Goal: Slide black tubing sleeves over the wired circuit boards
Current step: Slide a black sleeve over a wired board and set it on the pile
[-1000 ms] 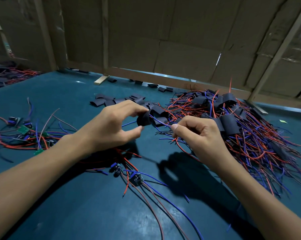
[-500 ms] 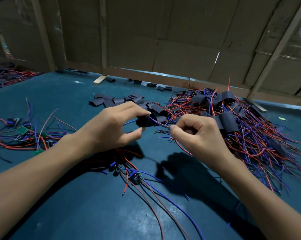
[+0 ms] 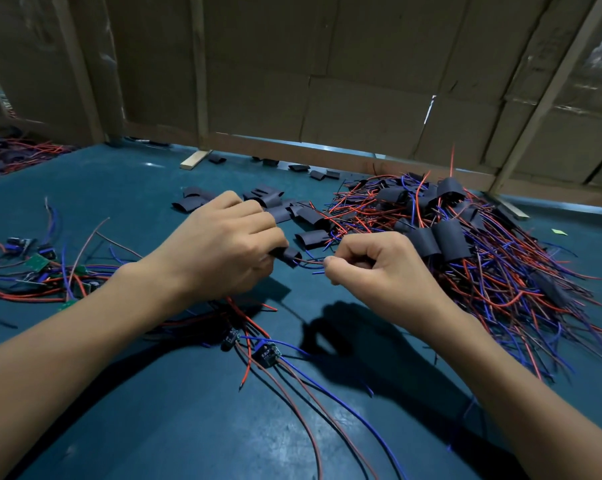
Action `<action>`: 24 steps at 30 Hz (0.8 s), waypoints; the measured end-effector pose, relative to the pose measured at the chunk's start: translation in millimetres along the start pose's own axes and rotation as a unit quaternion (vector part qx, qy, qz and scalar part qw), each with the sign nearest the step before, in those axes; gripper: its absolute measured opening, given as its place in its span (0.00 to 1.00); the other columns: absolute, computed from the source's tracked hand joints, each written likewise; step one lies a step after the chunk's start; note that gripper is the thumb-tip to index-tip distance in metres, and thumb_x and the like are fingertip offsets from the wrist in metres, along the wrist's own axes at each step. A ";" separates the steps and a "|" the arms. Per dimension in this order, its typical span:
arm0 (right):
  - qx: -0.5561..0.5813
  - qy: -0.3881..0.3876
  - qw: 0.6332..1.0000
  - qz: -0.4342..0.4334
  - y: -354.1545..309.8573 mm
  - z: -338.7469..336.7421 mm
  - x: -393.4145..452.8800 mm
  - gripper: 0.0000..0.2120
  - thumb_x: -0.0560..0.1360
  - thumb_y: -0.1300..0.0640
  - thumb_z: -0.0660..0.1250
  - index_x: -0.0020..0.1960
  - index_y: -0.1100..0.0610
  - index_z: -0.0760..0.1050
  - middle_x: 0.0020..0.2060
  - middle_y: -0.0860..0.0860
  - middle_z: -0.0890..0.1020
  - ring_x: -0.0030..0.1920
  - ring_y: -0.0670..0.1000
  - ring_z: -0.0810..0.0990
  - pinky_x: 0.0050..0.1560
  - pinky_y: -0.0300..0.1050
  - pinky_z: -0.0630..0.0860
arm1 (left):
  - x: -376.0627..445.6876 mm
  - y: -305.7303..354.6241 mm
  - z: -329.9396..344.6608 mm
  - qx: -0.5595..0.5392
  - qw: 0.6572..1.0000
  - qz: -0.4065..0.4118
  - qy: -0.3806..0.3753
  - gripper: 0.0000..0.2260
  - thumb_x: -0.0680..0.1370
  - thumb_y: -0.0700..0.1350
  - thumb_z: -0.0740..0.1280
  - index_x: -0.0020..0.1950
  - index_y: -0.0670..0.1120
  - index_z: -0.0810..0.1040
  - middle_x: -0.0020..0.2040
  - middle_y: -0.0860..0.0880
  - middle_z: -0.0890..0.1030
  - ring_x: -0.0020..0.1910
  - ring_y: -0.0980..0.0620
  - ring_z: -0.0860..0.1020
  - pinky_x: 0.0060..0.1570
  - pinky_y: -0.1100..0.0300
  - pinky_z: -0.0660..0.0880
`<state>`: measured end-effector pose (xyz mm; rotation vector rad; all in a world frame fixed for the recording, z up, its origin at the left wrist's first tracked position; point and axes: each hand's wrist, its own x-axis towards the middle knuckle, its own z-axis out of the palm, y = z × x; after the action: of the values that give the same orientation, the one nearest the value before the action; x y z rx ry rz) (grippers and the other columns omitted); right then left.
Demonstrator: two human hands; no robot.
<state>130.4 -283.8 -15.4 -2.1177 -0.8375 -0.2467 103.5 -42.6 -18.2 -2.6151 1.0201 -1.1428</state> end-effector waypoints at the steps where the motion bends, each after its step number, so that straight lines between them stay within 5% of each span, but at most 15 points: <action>1: 0.000 0.001 1.000 0.010 1.7 0.2 1.1 0.13 0.75 0.61 0.71 0.32 0.61 0.77 0.21 0.44 0.65 0.25 0.43 0.62 0.29 0.34 0.59 | 0.7 1.8 -0.2 -0.004 1.000 0.001 0.000 0.07 0.75 0.43 0.71 0.51 0.43 0.84 0.44 0.46 0.83 0.44 0.42 0.82 0.42 0.49 0.76; 6: 0.025 -0.010 1.000 0.013 8.3 8.9 2.3 0.11 0.79 0.54 0.70 0.40 0.59 0.81 0.27 0.50 0.74 0.29 0.43 0.67 0.31 0.44 0.64 | 5.7 10.8 2.6 -0.046 0.998 0.020 0.046 0.04 0.77 0.40 0.70 0.47 0.41 0.84 0.38 0.45 0.81 0.39 0.42 0.80 0.39 0.49 0.75; 11: 0.035 -0.022 0.996 0.075 12.5 8.4 4.3 0.07 0.76 0.49 0.74 0.49 0.52 0.81 0.39 0.49 0.86 0.41 0.49 0.85 0.48 0.49 0.80 | -0.5 -5.0 4.5 -0.102 0.988 -0.084 0.083 0.03 0.74 0.36 0.75 0.47 0.40 0.86 0.39 0.45 0.84 0.38 0.43 0.81 0.39 0.49 0.75; 13: 0.070 -0.040 0.992 0.098 12.1 5.5 4.6 0.07 0.76 0.52 0.74 0.47 0.55 0.82 0.35 0.51 0.86 0.35 0.51 0.84 0.44 0.50 0.82 | -4.7 -13.5 3.0 -0.100 0.984 -0.114 0.094 0.04 0.75 0.37 0.75 0.49 0.40 0.86 0.41 0.45 0.85 0.38 0.43 0.81 0.40 0.49 0.76; 17: 0.253 0.022 0.954 0.161 4.0 -0.3 9.1 0.11 0.74 0.54 0.76 0.46 0.61 0.79 0.31 0.55 0.82 0.22 0.52 0.74 0.23 0.42 0.73 | -8.2 -20.3 2.8 -0.084 0.984 -0.117 0.103 0.06 0.76 0.40 0.72 0.50 0.40 0.86 0.40 0.44 0.84 0.38 0.42 0.81 0.39 0.46 0.76; 21: 0.244 -0.065 0.946 0.204 2.5 -16.0 9.5 0.14 0.72 0.55 0.78 0.44 0.64 0.79 0.39 0.64 0.83 0.24 0.50 0.69 0.24 0.36 0.62 | -9.0 -23.3 1.2 -0.072 0.984 -0.123 0.106 0.07 0.75 0.40 0.71 0.50 0.39 0.86 0.40 0.43 0.84 0.38 0.41 0.81 0.40 0.47 0.76; 24: 0.185 -0.099 0.947 0.243 3.8 -21.6 9.0 0.10 0.74 0.54 0.76 0.44 0.61 0.83 0.39 0.58 0.86 0.25 0.48 0.66 0.24 0.35 0.62 | -13.0 -30.4 -1.4 -0.066 0.984 -0.136 0.097 0.07 0.75 0.40 0.71 0.50 0.40 0.86 0.40 0.44 0.84 0.38 0.42 0.81 0.41 0.48 0.75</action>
<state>142.0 -297.6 0.0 -1.9310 -0.4046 0.3629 112.6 -10.9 -14.6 -2.8622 0.8107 -1.4624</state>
